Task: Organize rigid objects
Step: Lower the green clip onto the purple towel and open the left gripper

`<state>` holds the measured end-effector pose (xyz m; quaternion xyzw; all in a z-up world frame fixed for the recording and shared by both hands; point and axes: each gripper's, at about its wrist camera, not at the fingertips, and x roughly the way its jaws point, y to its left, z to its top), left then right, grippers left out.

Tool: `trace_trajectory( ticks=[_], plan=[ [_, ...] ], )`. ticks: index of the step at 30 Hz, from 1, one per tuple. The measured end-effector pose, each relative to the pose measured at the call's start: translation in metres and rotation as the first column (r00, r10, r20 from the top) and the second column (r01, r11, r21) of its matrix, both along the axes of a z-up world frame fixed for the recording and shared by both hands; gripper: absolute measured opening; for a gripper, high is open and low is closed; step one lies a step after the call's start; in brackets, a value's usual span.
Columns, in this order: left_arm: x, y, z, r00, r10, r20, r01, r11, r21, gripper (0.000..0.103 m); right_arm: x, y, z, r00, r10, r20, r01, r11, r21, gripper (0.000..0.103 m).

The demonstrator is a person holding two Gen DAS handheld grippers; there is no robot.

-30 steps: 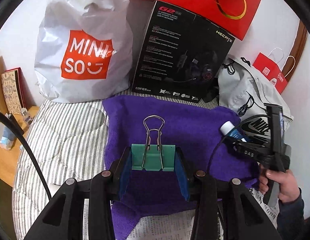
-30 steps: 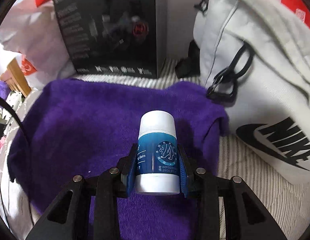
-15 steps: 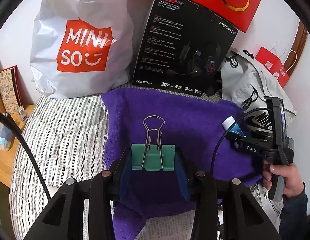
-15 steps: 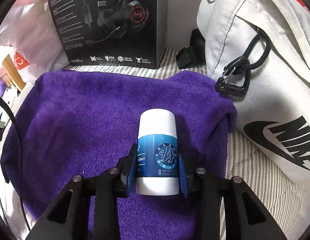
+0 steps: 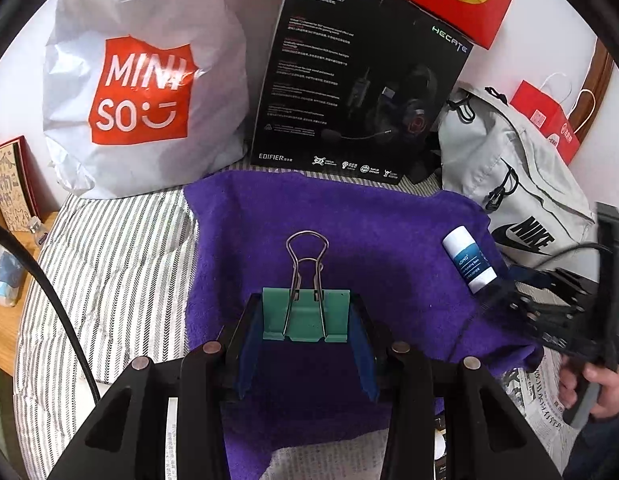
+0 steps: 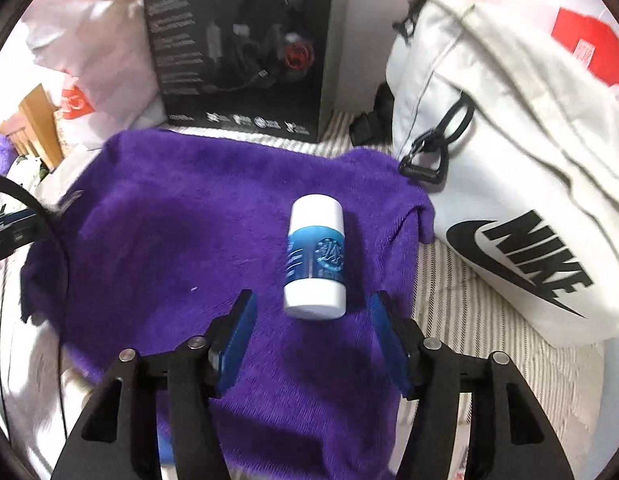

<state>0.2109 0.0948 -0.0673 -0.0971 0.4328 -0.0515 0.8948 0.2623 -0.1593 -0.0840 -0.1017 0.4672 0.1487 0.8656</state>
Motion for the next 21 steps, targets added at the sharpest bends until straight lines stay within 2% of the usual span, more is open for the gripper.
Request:
trace_trajectory(
  ticks=[7, 12, 17, 21],
  plan=[
    [0.008, -0.004, 0.000, 1.000, 0.013, -0.005, -0.013, 1.000, 0.014, 0.039, -0.027, -0.003, 0.022, 0.999, 0.020, 0.035, -0.021, 0.999, 0.042, 0.060],
    [0.023, -0.009, -0.008, 1.000, 0.019, -0.023, -0.017, 0.998, 0.065, 0.039, -0.048, -0.020, 0.034, 0.998, 0.000, 0.056, -0.006, 0.996, 0.090, 0.060],
    [0.040, -0.006, -0.017, 0.999, 0.030, -0.039, -0.028, 0.999, 0.041, 0.039, -0.074, -0.035, 0.045, 0.997, -0.008, 0.075, -0.002, 0.992, 0.129, 0.061],
    [0.053, -0.005, -0.027, 0.997, 0.050, -0.061, -0.046, 0.997, 0.059, 0.039, -0.087, -0.043, 0.047, 0.997, -0.026, 0.071, 0.014, 0.987, 0.158, 0.062]
  ],
)
